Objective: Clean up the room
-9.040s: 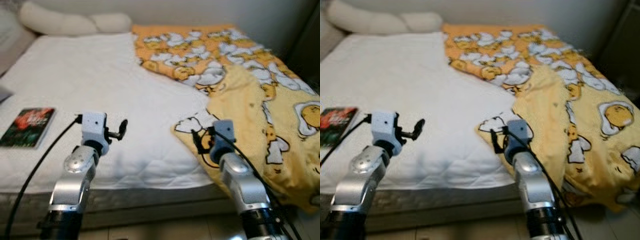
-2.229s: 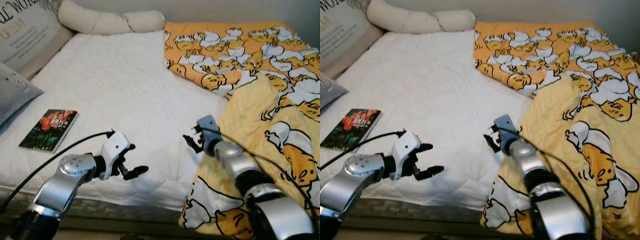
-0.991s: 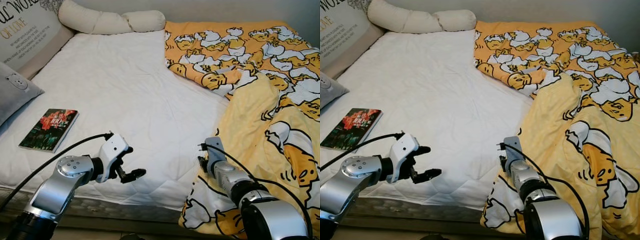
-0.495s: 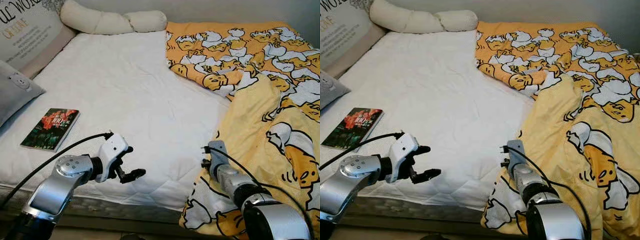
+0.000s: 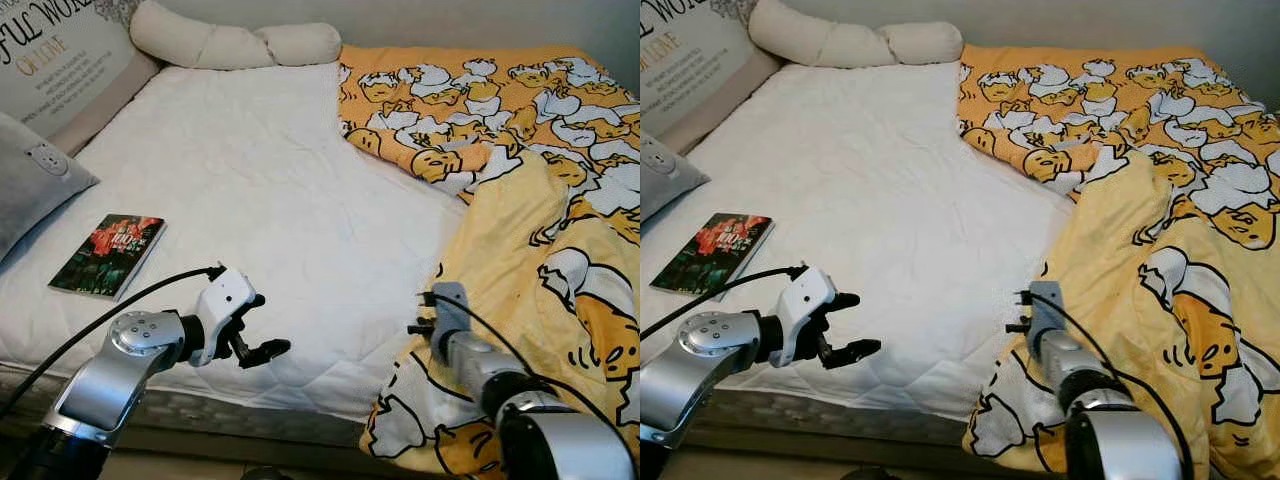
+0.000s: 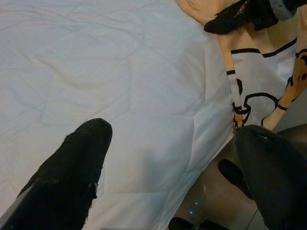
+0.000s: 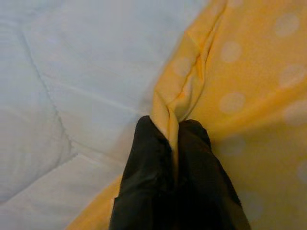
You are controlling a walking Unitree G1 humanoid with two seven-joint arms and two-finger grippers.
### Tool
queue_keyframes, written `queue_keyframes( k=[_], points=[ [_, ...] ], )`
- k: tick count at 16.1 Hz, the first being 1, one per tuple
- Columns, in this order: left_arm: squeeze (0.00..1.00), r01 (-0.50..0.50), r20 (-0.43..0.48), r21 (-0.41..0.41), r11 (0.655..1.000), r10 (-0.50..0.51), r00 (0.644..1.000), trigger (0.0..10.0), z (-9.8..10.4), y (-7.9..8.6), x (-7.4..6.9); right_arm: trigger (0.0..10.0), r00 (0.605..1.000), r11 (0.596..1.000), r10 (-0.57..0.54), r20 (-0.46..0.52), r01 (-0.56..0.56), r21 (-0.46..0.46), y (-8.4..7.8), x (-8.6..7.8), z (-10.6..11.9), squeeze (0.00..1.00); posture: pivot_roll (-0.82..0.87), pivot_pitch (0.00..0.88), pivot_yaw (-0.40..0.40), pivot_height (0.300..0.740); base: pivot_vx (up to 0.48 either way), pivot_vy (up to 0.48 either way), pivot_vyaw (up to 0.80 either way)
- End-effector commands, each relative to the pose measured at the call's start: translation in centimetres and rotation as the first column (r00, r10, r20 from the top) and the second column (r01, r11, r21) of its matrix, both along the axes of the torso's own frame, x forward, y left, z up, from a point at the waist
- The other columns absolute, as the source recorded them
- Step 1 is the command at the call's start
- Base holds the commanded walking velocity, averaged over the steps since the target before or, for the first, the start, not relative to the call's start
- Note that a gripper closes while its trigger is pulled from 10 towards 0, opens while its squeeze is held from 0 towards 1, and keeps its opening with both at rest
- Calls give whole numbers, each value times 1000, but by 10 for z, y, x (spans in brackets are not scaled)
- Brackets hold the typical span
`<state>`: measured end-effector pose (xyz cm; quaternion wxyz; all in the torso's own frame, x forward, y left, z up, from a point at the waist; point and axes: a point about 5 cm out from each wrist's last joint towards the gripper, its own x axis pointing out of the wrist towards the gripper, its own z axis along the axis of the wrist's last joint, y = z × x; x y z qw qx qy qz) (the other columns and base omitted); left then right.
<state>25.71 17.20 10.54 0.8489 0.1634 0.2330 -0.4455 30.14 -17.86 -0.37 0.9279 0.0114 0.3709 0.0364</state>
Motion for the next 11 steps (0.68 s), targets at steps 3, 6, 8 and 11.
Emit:
queue_keyframes(
  k=[3,6,8,11],
  points=[
    [0,14,12,8,1000,-14,1000,10000,3,-2,2,0,972,952,201,124,-223,209,4,8,17,0,105,0,76,740,0,0,0],
    [0,16,12,5,1000,-16,1000,10000,3,-3,2,0,855,780,471,218,-519,349,13,2,27,0,101,0,77,740,0,0,0],
    [0,16,13,3,1000,-16,1000,10000,3,-3,1,0,690,570,688,223,-705,421,19,-21,23,0,99,0,77,740,0,0,0],
    [0,17,11,2,1000,-17,1000,10000,3,-2,0,0,329,258,941,81,-851,458,9,-86,-6,0,93,0,79,740,0,0,0]
  ],
)
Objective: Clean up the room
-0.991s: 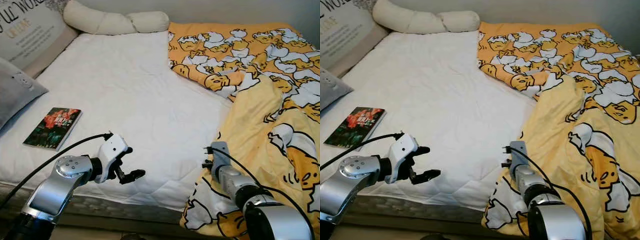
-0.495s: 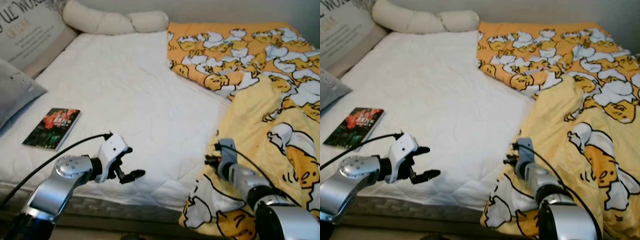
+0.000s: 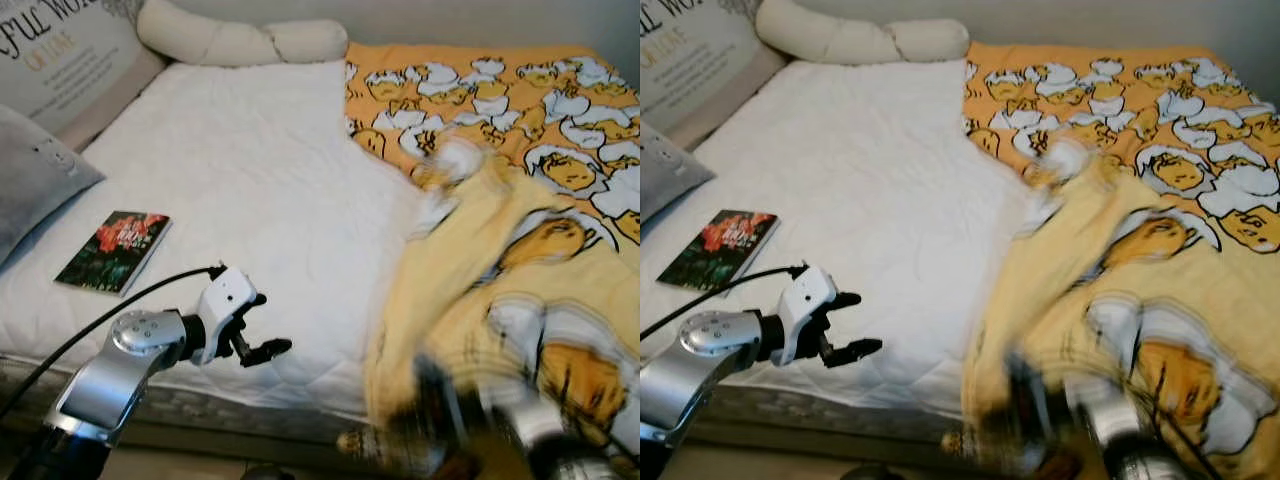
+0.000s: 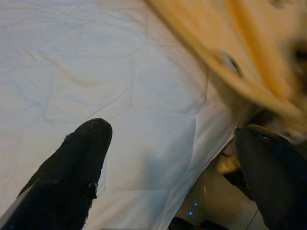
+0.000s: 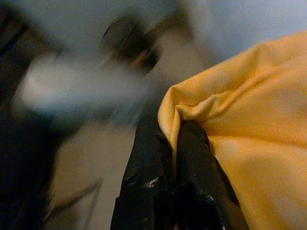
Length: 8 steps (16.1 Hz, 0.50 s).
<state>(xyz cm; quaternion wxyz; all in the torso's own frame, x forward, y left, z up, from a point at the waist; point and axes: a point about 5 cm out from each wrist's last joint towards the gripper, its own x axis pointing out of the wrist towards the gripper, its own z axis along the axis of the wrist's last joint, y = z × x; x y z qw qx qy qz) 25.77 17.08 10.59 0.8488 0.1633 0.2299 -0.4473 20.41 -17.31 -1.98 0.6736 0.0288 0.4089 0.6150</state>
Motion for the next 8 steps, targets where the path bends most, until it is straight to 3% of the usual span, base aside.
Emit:
queue_keyframes(
  k=[1,3,4,5,6,7,8],
  points=[
    [0,14,5,5,1000,-14,1000,10000,2,-1,0,0,995,996,93,47,-93,-13,2,4,7,0,90,0,81,740,0,0,0],
    [0,20,1,4,1000,-20,1000,10000,1,-3,1,0,988,986,152,6,-151,-70,0,-18,-10,0,91,0,83,740,0,0,0],
    [0,21,2,4,1000,-21,1000,10000,2,-3,2,0,995,990,83,52,-76,-118,1,-31,-25,0,90,0,86,740,0,0,0],
    [0,21,4,6,1000,-21,1000,10000,2,-3,2,8275,991,985,-16,134,39,-168,2,-38,-35,0,89,0,88,740,0,0,0],
    [0,22,4,7,1000,-22,1000,10000,2,-3,2,10000,985,980,-75,155,101,-169,2,-43,-39,0,88,0,89,740,0,0,0],
    [0,22,5,8,1000,-22,1000,10000,2,-2,3,10000,975,975,-164,151,184,-127,3,-40,-38,1000,90,0,90,740,0,0,0],
    [0,21,5,9,1000,-22,1000,10000,2,-2,3,10000,969,975,-198,147,210,-74,2,-29,-31,1000,91,0,90,740,0,0,0]
  ],
)
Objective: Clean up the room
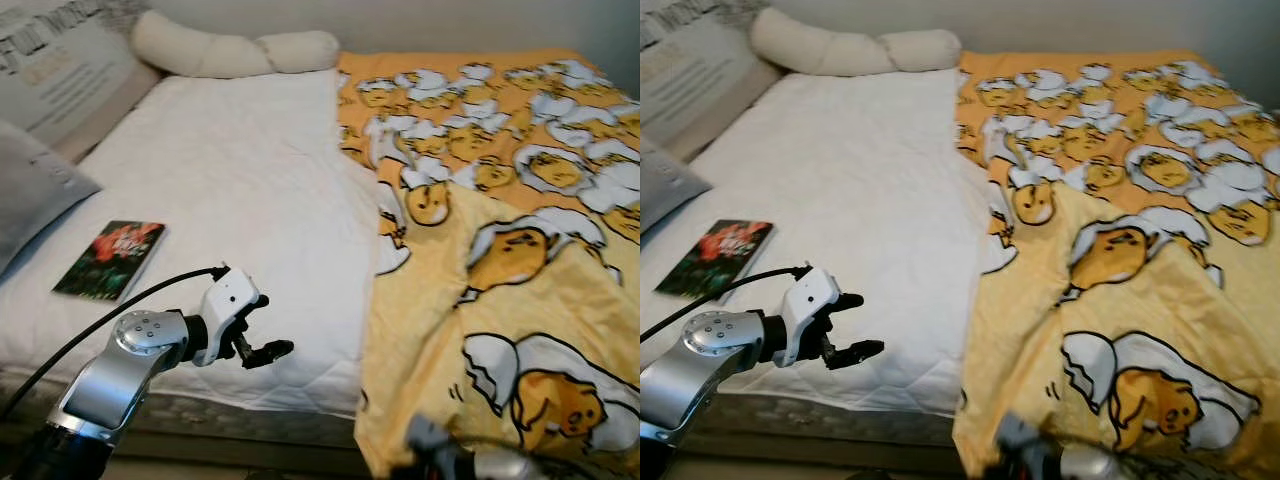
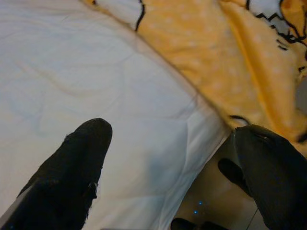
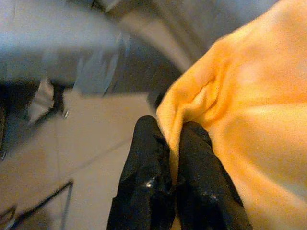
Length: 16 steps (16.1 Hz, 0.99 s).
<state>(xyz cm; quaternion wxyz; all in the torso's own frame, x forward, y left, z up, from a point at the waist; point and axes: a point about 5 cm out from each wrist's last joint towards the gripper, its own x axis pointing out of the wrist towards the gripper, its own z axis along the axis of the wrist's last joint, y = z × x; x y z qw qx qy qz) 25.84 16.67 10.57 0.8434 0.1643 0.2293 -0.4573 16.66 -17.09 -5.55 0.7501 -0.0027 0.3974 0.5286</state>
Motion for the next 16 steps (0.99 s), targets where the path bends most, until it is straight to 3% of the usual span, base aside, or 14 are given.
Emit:
queue_keyframes(
  k=[1,3,4,7,9,10,11,13,15,16],
  points=[
    [0,-1,11,10,1000,1,1000,10000,3,1,3,10000,998,999,-11,58,8,53,0,20,14,1000,95,0,88,740,0,0,0],
    [0,-3,13,8,1000,2,1000,10000,4,1,3,10000,989,996,9,144,-22,91,-3,55,40,1000,99,0,87,740,0,0,0],
    [0,-3,13,9,1000,3,1000,10000,4,1,3,10000,985,995,-11,169,-6,96,-2,63,45,1000,99,0,87,740,0,0,0],
    [0,-6,13,11,1000,6,1000,10000,4,2,3,10000,951,967,-168,261,107,231,7,103,79,1000,104,0,83,740,0,0,0],
    [0,-7,14,12,1000,7,1000,10000,4,1,3,10000,894,921,-316,317,210,327,19,130,102,1000,103,0,84,740,0,0,0],
    [0,-6,16,11,1000,6,1000,10000,5,0,4,10000,846,909,-395,359,301,290,28,143,104,1000,104,0,86,740,0,0,0],
    [0,-5,18,11,1000,5,1000,10000,5,0,4,10000,822,899,-430,373,355,254,32,148,103,1000,106,0,86,740,0,0,0],
    [0,-5,23,10,1000,5,1000,10000,6,-1,5,10000,736,831,-536,414,546,106,40,161,97,1000,116,0,81,740,0,0,0],
    [0,-8,25,10,1000,7,1000,10000,7,-1,6,10000,687,769,-596,417,637,50,45,164,93,1000,124,0,76,740,0,0,0],
    [0,-11,25,11,1000,11,1000,10000,8,0,6,10000,675,757,-581,456,653,-3,52,164,91,1000,129,0,74,740,0,0,0]
  ],
)
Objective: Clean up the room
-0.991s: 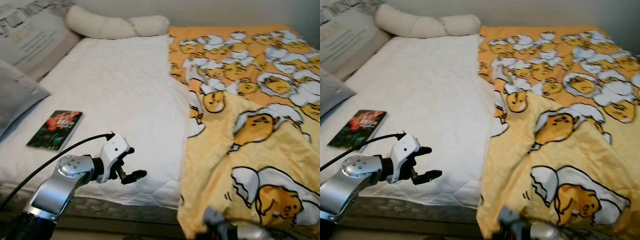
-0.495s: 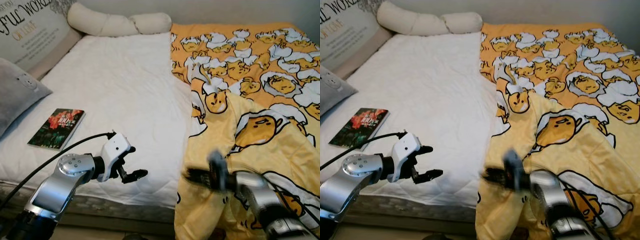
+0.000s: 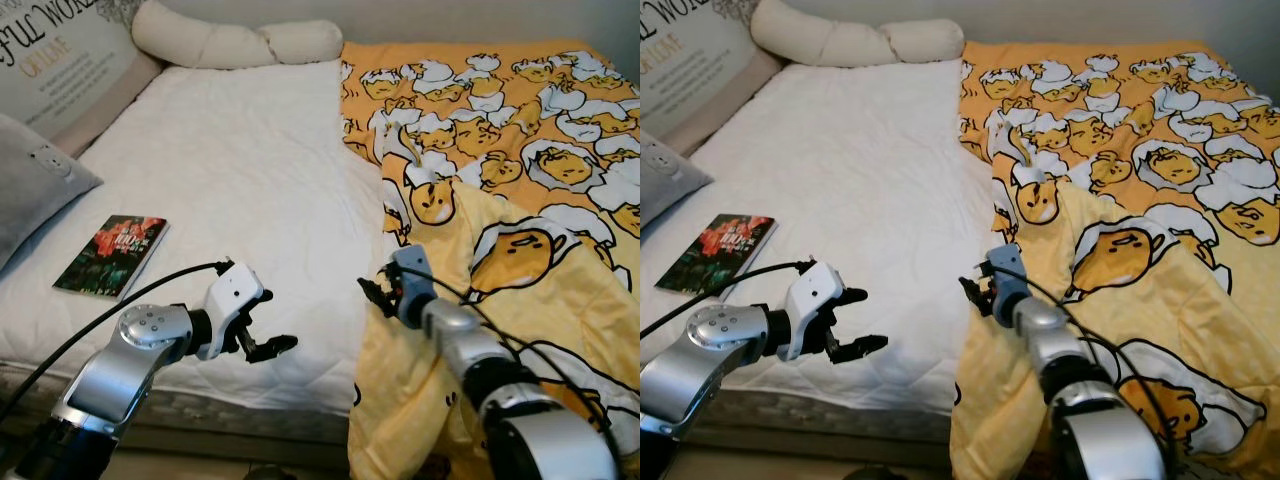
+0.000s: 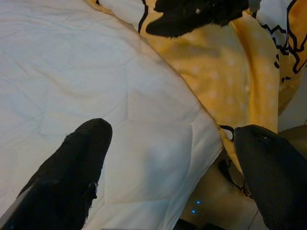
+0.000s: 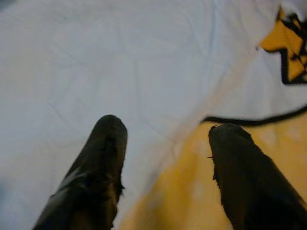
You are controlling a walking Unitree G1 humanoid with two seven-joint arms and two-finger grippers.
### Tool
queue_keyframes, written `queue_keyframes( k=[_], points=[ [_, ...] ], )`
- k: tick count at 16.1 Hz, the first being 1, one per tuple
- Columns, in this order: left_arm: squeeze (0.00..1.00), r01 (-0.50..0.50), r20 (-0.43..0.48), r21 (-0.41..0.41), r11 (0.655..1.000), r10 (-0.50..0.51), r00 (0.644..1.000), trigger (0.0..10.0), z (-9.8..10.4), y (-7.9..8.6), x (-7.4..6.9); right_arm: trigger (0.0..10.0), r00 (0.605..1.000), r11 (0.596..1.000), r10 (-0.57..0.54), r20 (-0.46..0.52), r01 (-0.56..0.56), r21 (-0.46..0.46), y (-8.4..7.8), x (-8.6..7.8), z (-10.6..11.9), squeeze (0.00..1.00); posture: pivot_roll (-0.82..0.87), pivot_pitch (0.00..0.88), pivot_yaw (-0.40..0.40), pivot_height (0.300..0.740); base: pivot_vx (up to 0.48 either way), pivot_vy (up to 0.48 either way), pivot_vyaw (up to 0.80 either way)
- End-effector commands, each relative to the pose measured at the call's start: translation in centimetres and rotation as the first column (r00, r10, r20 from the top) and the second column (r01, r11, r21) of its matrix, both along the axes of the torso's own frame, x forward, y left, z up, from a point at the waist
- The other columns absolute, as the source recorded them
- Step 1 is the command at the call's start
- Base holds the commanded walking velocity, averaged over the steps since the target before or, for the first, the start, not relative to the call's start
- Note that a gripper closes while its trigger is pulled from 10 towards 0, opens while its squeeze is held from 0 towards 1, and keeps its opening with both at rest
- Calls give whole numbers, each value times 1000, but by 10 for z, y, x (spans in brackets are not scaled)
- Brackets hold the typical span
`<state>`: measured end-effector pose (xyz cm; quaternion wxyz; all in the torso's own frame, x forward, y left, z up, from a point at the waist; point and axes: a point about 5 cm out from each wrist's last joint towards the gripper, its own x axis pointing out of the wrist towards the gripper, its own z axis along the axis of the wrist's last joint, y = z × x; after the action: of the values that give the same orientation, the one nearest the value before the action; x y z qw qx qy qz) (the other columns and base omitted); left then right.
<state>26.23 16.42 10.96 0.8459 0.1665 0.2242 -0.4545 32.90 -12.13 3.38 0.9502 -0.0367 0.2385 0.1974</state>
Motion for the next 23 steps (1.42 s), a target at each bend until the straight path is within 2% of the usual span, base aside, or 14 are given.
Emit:
queue_keyframes(
  k=[1,2,5,6,7,8,10,11,12,13,16,19,23],
  points=[
    [0,-8,12,12,1000,8,1000,10000,4,3,1,10000,1000,999,-3,-1,3,-47,6,2,0,1000,130,0,74,740,0,0,0],
    [0,-8,8,12,1000,7,1000,10000,4,3,0,10000,1000,989,-3,5,4,-150,12,1,-2,1000,133,0,73,740,0,0,0],
    [0,-5,-4,12,1000,5,1000,10000,3,2,-4,10000,999,982,-35,-30,29,-187,27,-2,-8,1000,144,0,70,740,0,0,0],
    [0,-3,-8,13,1000,3,1000,10000,4,2,-6,10000,997,972,-35,-62,20,-235,30,-6,-13,1000,153,0,66,740,0,0,0],
    [0,1,-13,14,1000,0,1000,10000,4,2,-8,10000,994,964,-26,-107,-3,-264,32,-12,-20,741,164,0,63,740,0,0,0],
    [0,4,-18,17,1000,-4,1000,10000,4,1,-11,10000,992,949,-18,-124,-22,-314,31,-16,-25,0,172,0,60,740,0,0,0],
    [0,11,-27,20,1000,-11,1000,10000,6,2,-16,10000,986,930,-19,-165,-43,-366,30,-26,-36,0,189,0,54,740,0,0,0],
    [0,12,-29,23,1000,-11,1000,10000,6,3,-17,9216,985,934,-29,-172,-35,-356,30,-28,-37,0,193,0,54,740,0,0,0],
    [0,11,-31,25,1000,-11,999,10000,6,3,-18,3569,983,938,-42,-178,-23,-347,30,-29,-38,0,194,0,53,740,0,0,0],
    [0,11,-36,29,1000,-10,999,10000,6,4,-20,0,981,941,-60,-187,-7,-337,30,-30,-40,0,193,0,52,740,0,0,0],
    [0,12,-37,28,1000,-11,999,10000,6,2,-20,0,978,939,-72,-194,0,-345,25,-32,-42,0,186,0,49,740,0,0,0],
    [0,16,-33,22,1000,-15,999,10000,6,-3,-18,0,968,956,-124,-218,57,-287,19,-32,-43,0,185,0,46,740,0,0,0],
    [0,15,-30,24,1000,-14,999,10000,7,-2,-17,0,953,963,-174,-249,112,-247,14,-34,-45,0,186,0,48,740,0,0,0]
  ],
)
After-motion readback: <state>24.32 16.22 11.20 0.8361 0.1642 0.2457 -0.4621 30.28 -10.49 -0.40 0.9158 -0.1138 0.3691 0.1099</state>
